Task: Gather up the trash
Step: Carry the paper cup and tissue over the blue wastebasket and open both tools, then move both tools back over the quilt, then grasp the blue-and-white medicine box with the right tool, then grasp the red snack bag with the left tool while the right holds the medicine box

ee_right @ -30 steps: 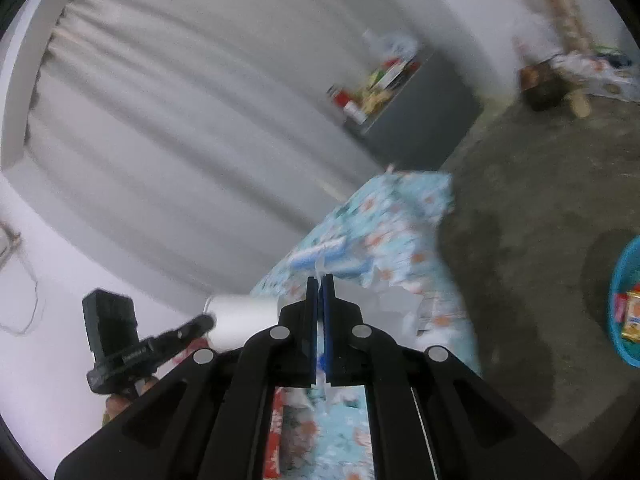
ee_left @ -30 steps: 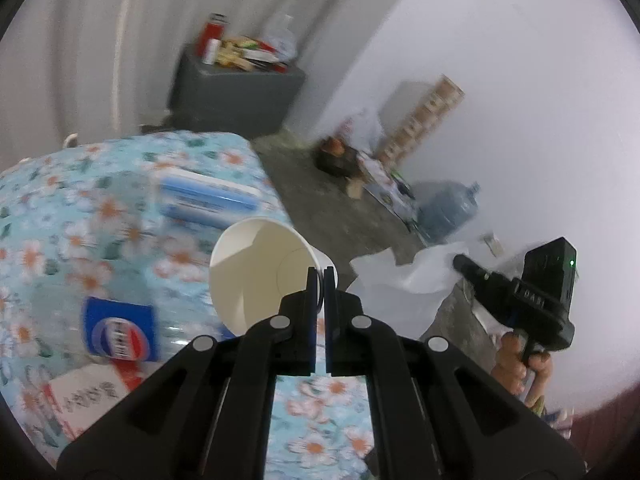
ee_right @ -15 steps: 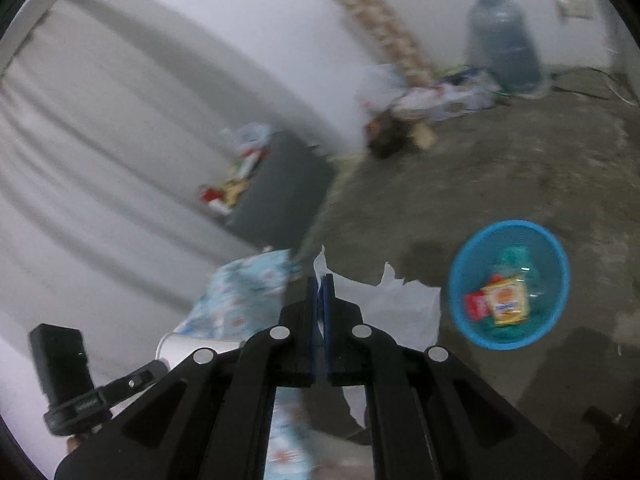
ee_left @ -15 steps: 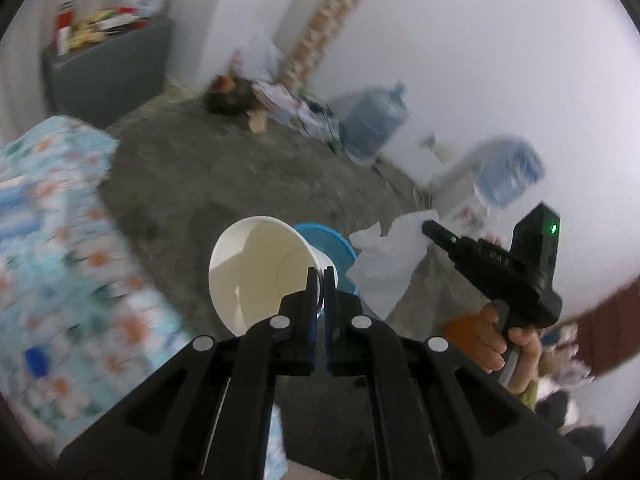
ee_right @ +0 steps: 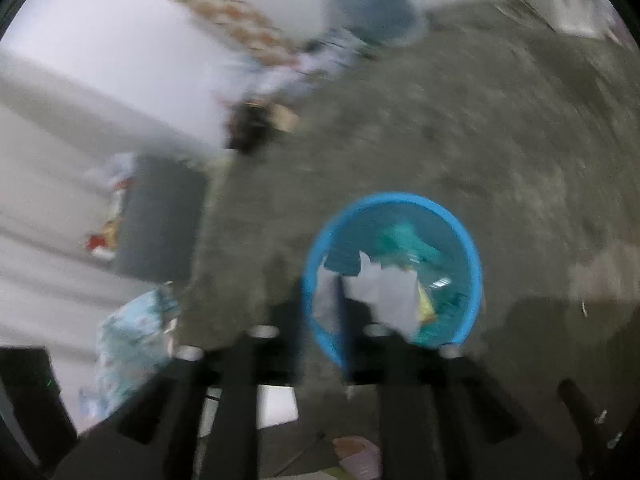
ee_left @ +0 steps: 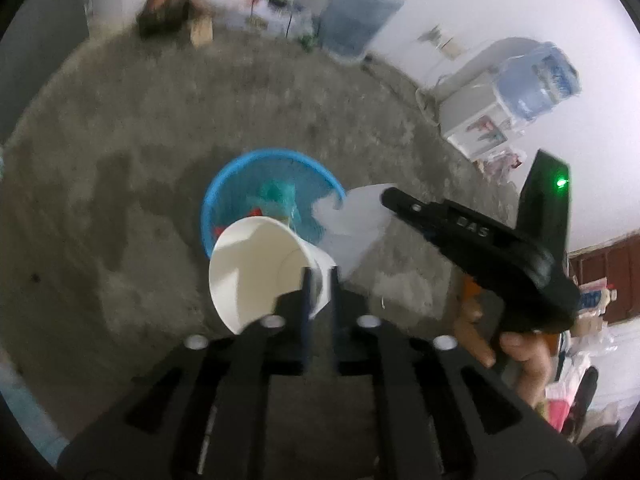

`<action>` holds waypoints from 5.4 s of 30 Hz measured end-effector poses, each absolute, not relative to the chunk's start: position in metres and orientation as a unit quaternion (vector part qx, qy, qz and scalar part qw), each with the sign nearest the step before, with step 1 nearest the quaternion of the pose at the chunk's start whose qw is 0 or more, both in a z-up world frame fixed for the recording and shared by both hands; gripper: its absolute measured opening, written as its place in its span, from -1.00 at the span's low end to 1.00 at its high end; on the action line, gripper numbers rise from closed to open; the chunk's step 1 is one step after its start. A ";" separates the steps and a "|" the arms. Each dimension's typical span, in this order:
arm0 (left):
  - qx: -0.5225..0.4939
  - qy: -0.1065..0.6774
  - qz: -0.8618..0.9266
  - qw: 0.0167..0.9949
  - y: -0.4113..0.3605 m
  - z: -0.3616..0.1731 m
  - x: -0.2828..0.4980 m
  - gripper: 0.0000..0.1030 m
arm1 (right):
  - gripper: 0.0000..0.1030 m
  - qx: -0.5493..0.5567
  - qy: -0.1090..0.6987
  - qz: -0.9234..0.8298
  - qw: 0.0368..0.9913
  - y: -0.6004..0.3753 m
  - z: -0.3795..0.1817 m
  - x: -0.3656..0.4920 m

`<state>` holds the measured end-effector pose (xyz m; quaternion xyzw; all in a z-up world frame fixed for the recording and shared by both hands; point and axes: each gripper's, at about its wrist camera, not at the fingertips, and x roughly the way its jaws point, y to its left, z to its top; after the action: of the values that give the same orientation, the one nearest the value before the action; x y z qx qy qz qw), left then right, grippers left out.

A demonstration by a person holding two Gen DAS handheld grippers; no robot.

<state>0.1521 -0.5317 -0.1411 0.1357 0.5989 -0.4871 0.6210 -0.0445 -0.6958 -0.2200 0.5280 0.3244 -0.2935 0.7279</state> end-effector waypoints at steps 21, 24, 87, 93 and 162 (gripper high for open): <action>0.099 0.507 -0.475 0.713 -0.410 -0.028 0.157 0.36 | 0.16 0.473 0.322 -0.317 0.756 -0.609 -0.174 -0.041; 0.082 0.486 -0.454 0.742 -0.369 -0.003 0.159 0.42 | 0.19 0.463 0.325 -0.291 0.772 -0.578 -0.155 -0.031; -0.106 0.377 -0.109 0.914 0.134 0.037 0.166 0.62 | 0.40 -0.098 0.501 0.181 0.841 -0.171 -0.043 0.388; -0.141 0.408 -0.073 0.899 0.157 0.006 0.145 0.62 | 0.11 -0.121 0.499 0.176 0.840 -0.164 -0.047 0.389; -0.379 0.394 -0.275 0.791 0.161 -0.039 0.071 -0.62 | -0.34 0.141 0.494 0.206 0.833 -0.126 -0.040 0.085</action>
<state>0.0712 0.1615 -0.0394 -0.3787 0.3944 -0.2746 0.7910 0.0853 -0.1264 -0.0404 0.1408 0.4938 0.2058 0.8331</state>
